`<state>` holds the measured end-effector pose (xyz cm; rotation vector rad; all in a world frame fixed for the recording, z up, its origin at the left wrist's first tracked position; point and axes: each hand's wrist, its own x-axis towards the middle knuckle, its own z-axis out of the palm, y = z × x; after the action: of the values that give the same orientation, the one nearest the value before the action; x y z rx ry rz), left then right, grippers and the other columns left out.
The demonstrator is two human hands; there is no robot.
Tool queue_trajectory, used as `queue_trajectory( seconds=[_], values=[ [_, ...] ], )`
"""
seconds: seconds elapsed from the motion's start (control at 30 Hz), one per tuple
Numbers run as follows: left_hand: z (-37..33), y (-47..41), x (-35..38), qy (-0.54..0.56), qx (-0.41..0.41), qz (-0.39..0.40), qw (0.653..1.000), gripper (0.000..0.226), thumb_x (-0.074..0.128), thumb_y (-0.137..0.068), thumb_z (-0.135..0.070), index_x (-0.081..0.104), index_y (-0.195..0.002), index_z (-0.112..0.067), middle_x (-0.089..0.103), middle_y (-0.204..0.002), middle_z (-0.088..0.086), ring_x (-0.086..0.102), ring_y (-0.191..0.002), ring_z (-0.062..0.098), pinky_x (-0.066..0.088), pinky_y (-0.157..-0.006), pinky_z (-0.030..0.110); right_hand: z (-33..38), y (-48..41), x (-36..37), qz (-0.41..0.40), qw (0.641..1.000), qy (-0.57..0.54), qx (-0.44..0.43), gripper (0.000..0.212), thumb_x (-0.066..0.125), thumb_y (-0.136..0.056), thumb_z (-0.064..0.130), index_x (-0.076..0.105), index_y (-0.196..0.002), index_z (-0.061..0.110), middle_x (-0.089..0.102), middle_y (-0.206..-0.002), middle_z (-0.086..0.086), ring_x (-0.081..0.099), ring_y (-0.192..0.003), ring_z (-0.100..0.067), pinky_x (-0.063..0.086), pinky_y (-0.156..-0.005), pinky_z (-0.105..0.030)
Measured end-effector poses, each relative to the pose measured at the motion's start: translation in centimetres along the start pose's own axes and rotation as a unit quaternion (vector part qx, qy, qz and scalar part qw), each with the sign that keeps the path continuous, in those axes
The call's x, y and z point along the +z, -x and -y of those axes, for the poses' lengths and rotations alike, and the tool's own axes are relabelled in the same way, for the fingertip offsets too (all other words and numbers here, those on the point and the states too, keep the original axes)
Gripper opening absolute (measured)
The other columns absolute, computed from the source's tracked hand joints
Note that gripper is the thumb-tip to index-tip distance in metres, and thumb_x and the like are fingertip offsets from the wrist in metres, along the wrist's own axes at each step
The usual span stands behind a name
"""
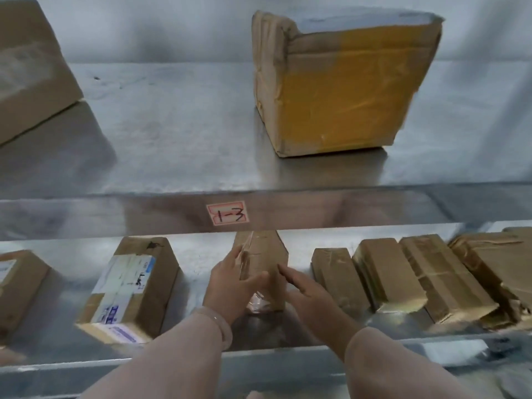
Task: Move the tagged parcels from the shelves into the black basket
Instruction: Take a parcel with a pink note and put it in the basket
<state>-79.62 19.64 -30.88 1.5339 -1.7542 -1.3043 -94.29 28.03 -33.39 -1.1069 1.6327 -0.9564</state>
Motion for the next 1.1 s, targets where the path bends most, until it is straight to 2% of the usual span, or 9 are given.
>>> queue_trajectory(
  seconds=[0.1,0.2,0.33,0.43,0.53,0.67,0.8,0.9,1.1],
  values=[
    [0.5,0.5,-0.3,0.177,-0.055,-0.035,0.982,0.062,0.072,-0.070,-0.039,0.053,-0.128,-0.035,0.062,-0.122,0.004,0.064,-0.104,0.026,0.053,-0.094,0.047,0.0,-0.3,-0.9,-0.070,0.997,-0.018,-0.014,0.042,0.048,-0.097,0.029,0.043,-0.139,0.033,0.046,-0.141,0.007,0.044,-0.127,-0.012,0.034,-0.112,-0.038],
    [0.7,1.6,-0.2,0.399,-0.112,0.005,0.910,0.032,0.055,-0.089,-0.029,0.065,-0.119,-0.023,0.071,-0.098,0.008,0.066,-0.087,0.023,0.058,-0.071,0.036,0.3,-0.5,-1.7,-0.095,0.993,-0.068,0.009,0.046,0.051,-0.097,0.030,0.038,-0.141,0.038,0.042,-0.139,0.008,0.044,-0.125,-0.013,0.034,-0.111,-0.035],
    [1.3,2.8,0.1,0.518,-0.177,0.063,0.835,0.039,0.050,-0.095,-0.032,0.063,-0.123,-0.008,0.068,-0.118,0.021,0.064,-0.111,0.032,0.051,-0.098,0.050,1.2,0.1,-2.3,0.028,0.989,-0.143,0.011,0.040,0.047,-0.100,0.030,0.035,-0.134,0.046,0.049,-0.128,0.014,0.051,-0.116,-0.009,0.040,-0.107,-0.042],
    [1.2,3.0,0.5,0.385,-0.152,-0.007,0.910,0.027,0.047,-0.097,-0.025,0.071,-0.102,-0.013,0.076,-0.091,0.009,0.069,-0.086,0.021,0.055,-0.081,0.040,1.0,0.0,-2.0,0.029,0.987,-0.158,-0.012,0.037,0.052,-0.098,0.026,0.041,-0.121,0.052,0.053,-0.128,0.007,0.057,-0.114,-0.014,0.048,-0.101,-0.039],
    [1.0,3.1,0.1,0.147,-0.049,-0.052,0.987,0.033,0.048,-0.096,-0.011,0.068,-0.105,-0.036,0.072,-0.100,-0.005,0.066,-0.088,0.010,0.054,-0.083,0.029,0.3,-0.1,-1.9,-0.009,0.996,-0.067,-0.064,0.048,0.066,-0.087,0.032,0.041,-0.121,0.056,0.047,-0.132,0.008,0.052,-0.118,-0.013,0.052,-0.096,-0.036],
    [0.6,3.2,0.2,0.137,-0.028,-0.042,0.989,0.051,0.065,-0.091,-0.030,0.039,-0.134,-0.037,0.058,-0.109,-0.014,0.062,-0.099,0.010,0.052,-0.082,0.023,0.1,0.4,-1.0,-0.032,0.992,0.049,-0.112,0.061,0.071,-0.081,0.041,0.037,-0.132,0.044,0.033,-0.131,0.016,0.039,-0.122,-0.011,0.050,-0.098,-0.034],
    [0.2,3.2,0.3,0.131,-0.039,0.010,0.991,0.096,0.074,-0.067,-0.056,0.025,-0.148,-0.036,0.047,-0.131,-0.007,0.053,-0.122,0.022,0.048,-0.104,0.044,-0.3,0.2,-0.4,-0.035,0.983,0.125,-0.130,0.064,0.067,-0.083,0.047,0.036,-0.138,0.042,0.022,-0.134,0.024,0.029,-0.129,-0.008,0.041,-0.108,-0.036],
    [0.8,3.2,-0.2,0.187,-0.063,0.014,0.980,0.088,0.081,-0.071,-0.046,0.034,-0.145,-0.034,0.054,-0.134,0.000,0.062,-0.113,0.021,0.052,-0.098,0.043,-0.1,0.5,-0.4,-0.035,0.985,0.099,-0.140,0.050,0.064,-0.087,0.042,0.039,-0.130,0.047,0.028,-0.136,0.023,0.034,-0.129,-0.010,0.046,-0.104,-0.037],
    [2.0,4.6,-1.2,0.298,-0.068,-0.009,0.952,0.043,0.056,-0.094,-0.028,0.048,-0.136,-0.035,0.071,-0.116,0.005,0.072,-0.097,0.018,0.057,-0.084,0.037,1.4,0.9,0.5,0.025,0.990,-0.012,-0.140,0.043,0.052,-0.095,0.034,0.036,-0.123,0.063,0.037,-0.141,0.012,0.045,-0.127,-0.018,0.054,-0.093,-0.037]
  ],
)
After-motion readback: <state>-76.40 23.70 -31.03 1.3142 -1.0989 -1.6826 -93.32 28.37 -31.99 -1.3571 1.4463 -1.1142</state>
